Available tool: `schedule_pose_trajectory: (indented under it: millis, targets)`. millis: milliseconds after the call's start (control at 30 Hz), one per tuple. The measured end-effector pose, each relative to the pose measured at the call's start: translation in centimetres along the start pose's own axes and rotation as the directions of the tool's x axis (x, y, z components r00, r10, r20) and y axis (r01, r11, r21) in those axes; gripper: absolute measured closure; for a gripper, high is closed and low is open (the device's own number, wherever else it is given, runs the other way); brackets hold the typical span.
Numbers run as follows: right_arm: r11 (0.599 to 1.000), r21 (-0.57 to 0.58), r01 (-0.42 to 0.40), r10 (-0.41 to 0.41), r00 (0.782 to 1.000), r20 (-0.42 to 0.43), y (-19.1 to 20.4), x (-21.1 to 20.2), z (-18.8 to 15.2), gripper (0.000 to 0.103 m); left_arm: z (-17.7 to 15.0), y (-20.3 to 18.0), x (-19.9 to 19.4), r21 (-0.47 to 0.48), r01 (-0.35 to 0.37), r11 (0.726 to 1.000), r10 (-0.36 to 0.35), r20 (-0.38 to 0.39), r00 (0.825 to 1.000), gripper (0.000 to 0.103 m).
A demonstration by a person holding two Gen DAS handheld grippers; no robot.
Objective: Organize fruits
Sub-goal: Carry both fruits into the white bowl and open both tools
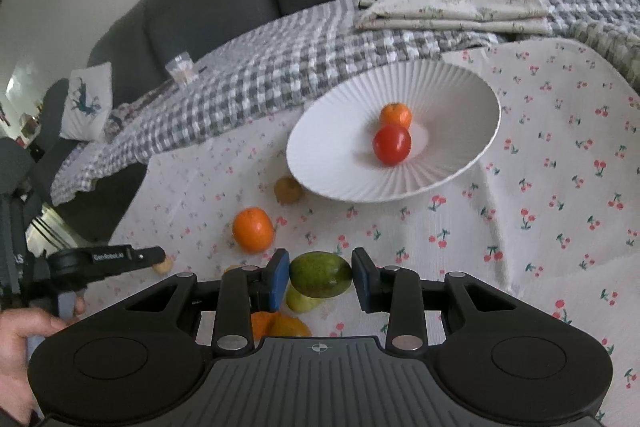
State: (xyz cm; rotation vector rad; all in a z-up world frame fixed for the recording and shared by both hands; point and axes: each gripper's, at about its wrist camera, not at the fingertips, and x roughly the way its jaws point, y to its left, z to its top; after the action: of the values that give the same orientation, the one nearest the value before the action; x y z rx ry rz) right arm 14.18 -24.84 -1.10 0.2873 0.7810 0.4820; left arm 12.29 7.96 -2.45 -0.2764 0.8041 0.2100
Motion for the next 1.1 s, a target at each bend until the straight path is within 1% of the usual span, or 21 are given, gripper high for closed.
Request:
schedule_pose_trajectory:
  millis: [333,600,767,867,1000,1100]
  targets:
    - [0.999,0.035,-0.008,0.006,0.999,0.054,-0.9,-1.6,1.5,0.069,0.3,-2.4,-1.1,0.028,0.069,0.997,-0.070,0.043,0.997,0.086]
    - [0.999,0.054,0.008,-0.013,0.994,0.106,-1.9,-2.9,2.7,0.069,0.1,-5.5,-1.7,0.089,0.121,0.989,-0.127,0.067,0.990,0.086]
    - [0.996,0.085,0.014,-0.026,0.990,0.139,-3.0,-3.8,3.7,0.069,-0.1,-7.3,-1.9,0.119,0.151,0.981,-0.161,0.083,0.983,0.087]
    - [0.995,0.095,0.029,-0.044,0.987,0.157,-3.7,-4.1,4.3,0.069,-0.3,-8.9,-1.9,0.146,0.174,0.974,-0.187,0.079,0.979,0.087]
    - [0.992,0.117,0.054,-0.073,0.984,0.163,-4.9,-3.9,5.1,0.069,-0.3,-11.3,-2.1,0.182,0.208,0.961,-0.227,0.090,0.970,0.087]
    - [0.989,0.133,0.070,-0.091,0.983,0.161,-5.9,-3.7,5.5,0.069,-0.2,-12.9,-2.1,0.204,0.240,0.949,-0.263,0.099,0.960,0.087]
